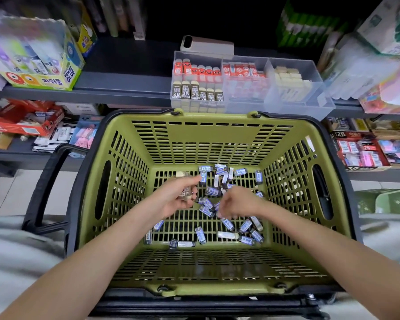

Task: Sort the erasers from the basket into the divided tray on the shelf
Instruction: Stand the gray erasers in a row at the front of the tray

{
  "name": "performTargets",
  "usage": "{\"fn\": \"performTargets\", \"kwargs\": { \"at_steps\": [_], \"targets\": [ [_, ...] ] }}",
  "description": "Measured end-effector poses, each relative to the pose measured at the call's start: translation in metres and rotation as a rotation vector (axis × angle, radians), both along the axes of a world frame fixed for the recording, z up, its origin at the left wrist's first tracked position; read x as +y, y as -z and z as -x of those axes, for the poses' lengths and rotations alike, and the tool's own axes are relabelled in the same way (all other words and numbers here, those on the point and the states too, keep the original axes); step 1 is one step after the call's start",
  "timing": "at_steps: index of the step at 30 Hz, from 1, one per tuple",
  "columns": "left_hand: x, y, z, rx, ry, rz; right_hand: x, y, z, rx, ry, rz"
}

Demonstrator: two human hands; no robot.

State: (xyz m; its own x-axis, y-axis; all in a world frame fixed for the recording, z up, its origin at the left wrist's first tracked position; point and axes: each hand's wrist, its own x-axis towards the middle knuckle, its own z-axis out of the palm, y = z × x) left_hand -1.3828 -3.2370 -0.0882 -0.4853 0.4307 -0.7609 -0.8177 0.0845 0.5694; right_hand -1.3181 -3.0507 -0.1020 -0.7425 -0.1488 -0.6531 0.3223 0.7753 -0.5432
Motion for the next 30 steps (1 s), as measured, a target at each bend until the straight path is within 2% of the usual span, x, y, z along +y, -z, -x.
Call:
{"fn": "performTargets", "kwargs": {
  "at_steps": [2, 4, 7, 11, 13, 14, 17, 19, 23, 27, 29, 30],
  "targets": [
    [-0.001, -0.001, 0.002, 0.022, 0.016, 0.013, 0.0, 0.023, -0.017, -0.041, -0.28, -0.434],
    [-0.002, -0.002, 0.003, 0.024, 0.025, 0.011, -0.008, 0.039, -0.03, -0.049, -0.415, -0.611],
    [-0.004, 0.0, 0.003, 0.011, 0.01, 0.017, -0.015, 0.049, -0.04, 0.045, -0.495, -0.671],
    [-0.007, 0.005, 0.005, -0.001, -0.004, 0.026, -0.015, 0.054, -0.043, 0.161, -0.543, -0.62],
    [-0.007, 0.007, 0.005, -0.012, -0.006, 0.024, -0.014, 0.048, -0.038, 0.171, -0.416, -0.545],
    [-0.006, 0.007, 0.004, -0.014, -0.001, 0.026, -0.012, 0.041, -0.032, 0.156, -0.269, -0.424],
    [-0.001, 0.003, 0.001, -0.015, 0.035, 0.005, -0.007, 0.01, -0.004, 0.086, 0.277, 0.25],
    [0.004, 0.0, -0.002, -0.033, 0.075, -0.085, -0.005, -0.012, 0.009, 0.085, 0.417, 0.478],
    [0.023, -0.006, -0.006, -0.07, 0.039, -0.215, 0.001, -0.035, 0.025, 0.069, 0.402, 0.634],
    [0.031, -0.006, -0.008, -0.116, -0.026, -0.261, 0.028, -0.04, 0.026, -0.071, 0.477, 0.762],
    [0.026, -0.003, -0.008, -0.136, -0.041, -0.263, 0.042, -0.031, 0.021, -0.135, 0.516, 0.67],
    [0.023, -0.002, -0.007, -0.145, -0.061, -0.259, 0.047, -0.023, 0.018, -0.141, 0.517, 0.56]
  ]
}}
